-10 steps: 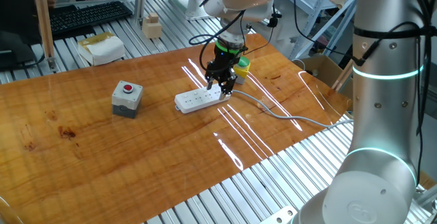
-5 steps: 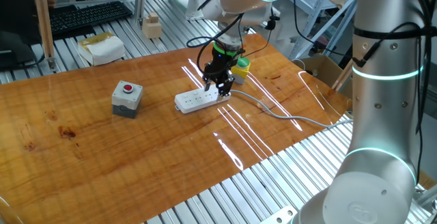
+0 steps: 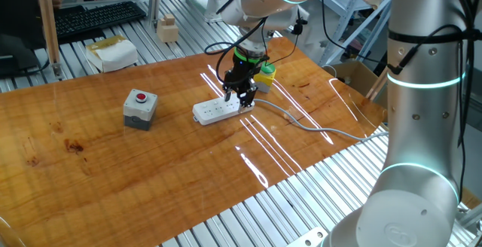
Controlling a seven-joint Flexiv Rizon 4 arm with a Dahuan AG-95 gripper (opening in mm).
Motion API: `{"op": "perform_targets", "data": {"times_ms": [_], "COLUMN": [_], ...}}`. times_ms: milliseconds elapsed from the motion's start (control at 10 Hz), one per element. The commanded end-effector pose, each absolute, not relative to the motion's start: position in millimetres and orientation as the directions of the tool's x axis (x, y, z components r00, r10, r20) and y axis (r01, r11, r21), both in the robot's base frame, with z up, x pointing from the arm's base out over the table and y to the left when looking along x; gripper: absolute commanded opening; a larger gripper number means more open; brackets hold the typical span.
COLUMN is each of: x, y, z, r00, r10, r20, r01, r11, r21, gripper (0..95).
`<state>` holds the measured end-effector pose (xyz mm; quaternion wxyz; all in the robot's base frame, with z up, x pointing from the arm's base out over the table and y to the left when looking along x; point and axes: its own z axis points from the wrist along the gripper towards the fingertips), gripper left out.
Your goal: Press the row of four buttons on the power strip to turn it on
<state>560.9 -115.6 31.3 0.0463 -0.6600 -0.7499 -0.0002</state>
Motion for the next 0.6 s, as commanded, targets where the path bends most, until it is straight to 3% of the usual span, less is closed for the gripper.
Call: {"op": "perform_targets", "data": {"times_ms": [100, 600], "x": [560.6, 561.6], "y": [-115.8, -115.1], "z": [32.2, 22.5], "r00": [-0.12, -0.125], "r10": [0.991, 0.991], "r20": [0.063, 0.053], "r01": [0.991, 0.991], "r11": [0.123, 0.128], "r21": [-0.058, -0.048], "gripper": [57.0, 57.0]}}
